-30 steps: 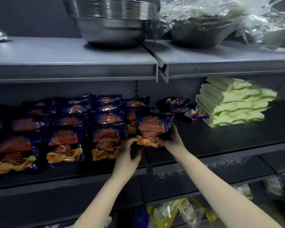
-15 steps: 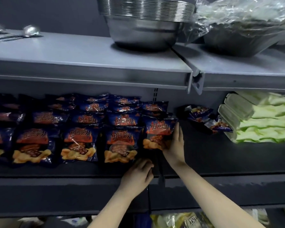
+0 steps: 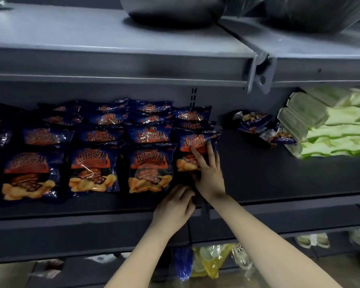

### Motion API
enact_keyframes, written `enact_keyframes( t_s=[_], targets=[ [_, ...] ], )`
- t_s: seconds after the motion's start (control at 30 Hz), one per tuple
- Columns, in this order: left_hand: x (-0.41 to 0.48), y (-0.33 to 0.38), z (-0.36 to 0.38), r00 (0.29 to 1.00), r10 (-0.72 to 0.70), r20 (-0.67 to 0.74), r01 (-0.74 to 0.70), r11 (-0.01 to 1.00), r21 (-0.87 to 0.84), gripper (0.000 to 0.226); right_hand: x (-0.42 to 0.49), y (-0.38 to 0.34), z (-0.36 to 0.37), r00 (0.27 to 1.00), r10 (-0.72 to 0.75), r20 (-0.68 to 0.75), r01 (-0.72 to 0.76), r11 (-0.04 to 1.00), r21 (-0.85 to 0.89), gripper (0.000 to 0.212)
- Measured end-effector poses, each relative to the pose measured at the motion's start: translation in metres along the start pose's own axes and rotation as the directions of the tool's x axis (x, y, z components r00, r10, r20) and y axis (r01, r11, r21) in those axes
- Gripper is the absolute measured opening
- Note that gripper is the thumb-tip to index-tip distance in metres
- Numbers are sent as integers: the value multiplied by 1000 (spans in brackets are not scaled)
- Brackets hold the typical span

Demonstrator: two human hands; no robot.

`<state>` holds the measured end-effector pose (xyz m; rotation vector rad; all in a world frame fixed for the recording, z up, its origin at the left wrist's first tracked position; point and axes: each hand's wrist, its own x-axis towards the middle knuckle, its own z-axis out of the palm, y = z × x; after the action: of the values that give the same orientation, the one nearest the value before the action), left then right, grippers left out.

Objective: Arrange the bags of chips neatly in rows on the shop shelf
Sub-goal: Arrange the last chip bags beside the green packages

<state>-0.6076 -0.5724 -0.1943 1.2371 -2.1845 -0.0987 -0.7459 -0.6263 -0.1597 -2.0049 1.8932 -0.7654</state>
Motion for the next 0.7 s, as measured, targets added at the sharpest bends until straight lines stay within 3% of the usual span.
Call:
enact_keyframes(
  t_s=[0.27, 0.53, 0.7],
  targets=[
    [2, 2, -2, 1000, -24, 8, 24, 1000, -8, 22, 8, -3, 0, 998, 55, 12, -54, 997, -45, 81],
    [6, 2, -10, 992, 8, 124, 1, 998, -69, 24, 6, -16, -37, 969, 92, 228, -72, 993, -95, 86],
    [5, 8, -16, 987, 16, 161, 13, 984, -177, 27, -18, -14, -53, 990, 90, 111, -92, 996, 18, 90]
  ],
)
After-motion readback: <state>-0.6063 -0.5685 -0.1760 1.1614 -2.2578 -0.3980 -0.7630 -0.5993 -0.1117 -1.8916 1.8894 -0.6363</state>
